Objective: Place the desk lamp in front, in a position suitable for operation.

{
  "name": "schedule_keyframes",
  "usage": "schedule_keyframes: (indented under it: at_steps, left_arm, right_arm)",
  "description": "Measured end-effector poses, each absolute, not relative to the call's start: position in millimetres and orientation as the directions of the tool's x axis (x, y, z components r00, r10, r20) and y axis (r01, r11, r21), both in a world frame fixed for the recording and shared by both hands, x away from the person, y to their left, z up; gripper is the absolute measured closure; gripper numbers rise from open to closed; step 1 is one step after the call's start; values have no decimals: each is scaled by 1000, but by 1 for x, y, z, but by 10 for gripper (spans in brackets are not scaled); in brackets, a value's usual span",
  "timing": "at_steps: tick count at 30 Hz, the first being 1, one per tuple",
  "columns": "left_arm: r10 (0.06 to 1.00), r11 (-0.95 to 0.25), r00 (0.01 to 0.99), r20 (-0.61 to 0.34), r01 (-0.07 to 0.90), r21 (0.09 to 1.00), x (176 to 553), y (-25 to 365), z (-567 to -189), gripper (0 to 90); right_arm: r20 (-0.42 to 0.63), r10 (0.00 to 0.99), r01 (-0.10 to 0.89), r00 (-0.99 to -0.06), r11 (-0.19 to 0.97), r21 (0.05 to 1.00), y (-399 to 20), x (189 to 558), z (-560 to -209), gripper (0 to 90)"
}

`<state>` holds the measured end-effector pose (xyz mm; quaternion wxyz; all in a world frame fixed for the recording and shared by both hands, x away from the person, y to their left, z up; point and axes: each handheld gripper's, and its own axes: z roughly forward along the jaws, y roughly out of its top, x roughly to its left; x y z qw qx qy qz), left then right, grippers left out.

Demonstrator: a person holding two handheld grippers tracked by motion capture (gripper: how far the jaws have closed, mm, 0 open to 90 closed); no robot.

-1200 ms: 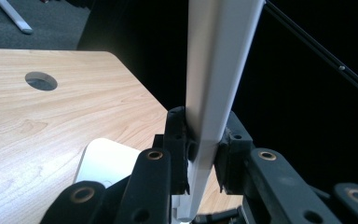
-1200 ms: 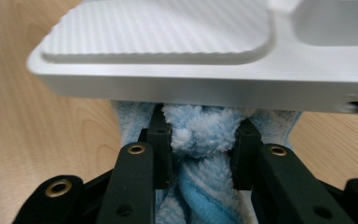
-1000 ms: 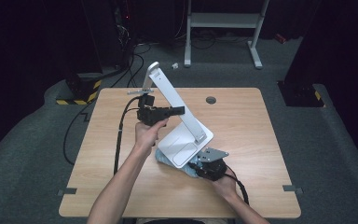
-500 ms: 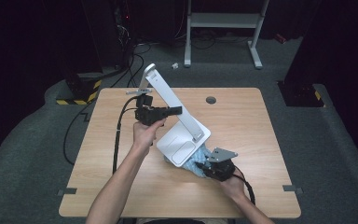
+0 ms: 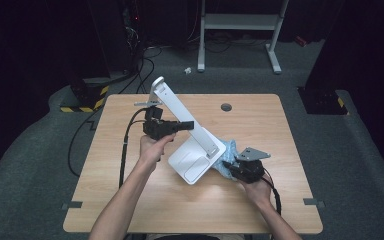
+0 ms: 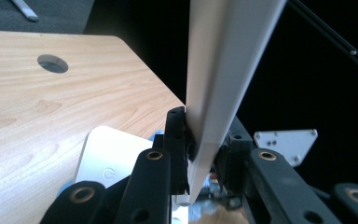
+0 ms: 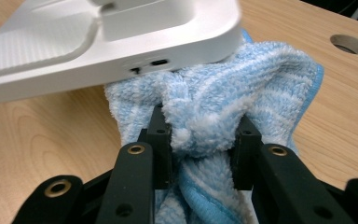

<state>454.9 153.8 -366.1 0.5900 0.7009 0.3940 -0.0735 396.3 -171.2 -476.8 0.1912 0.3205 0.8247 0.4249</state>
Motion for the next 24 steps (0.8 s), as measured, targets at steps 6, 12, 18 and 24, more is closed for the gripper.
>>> schedule_keyframes:
  at_steps: [6, 12, 18, 24]
  left_arm:
    - [480, 0, 675, -561, 639, 769, 452, 158, -368, 767]
    - [483, 17, 666, -568, 641, 767, 452, 161, -369, 767]
    - [510, 11, 659, -552, 637, 771, 455, 166, -370, 767]
    - [537, -1, 648, -540, 640, 768, 455, 169, -371, 767]
  right_arm:
    - [-34, 700, 383, -713, 431, 817, -168, 405, -478, 676]
    - [-24, 687, 390, -726, 441, 808, -158, 407, -483, 676]
    - [-46, 660, 373, -749, 478, 795, -153, 400, -484, 675]
    - [-40, 691, 404, -722, 467, 787, -169, 401, -483, 674]
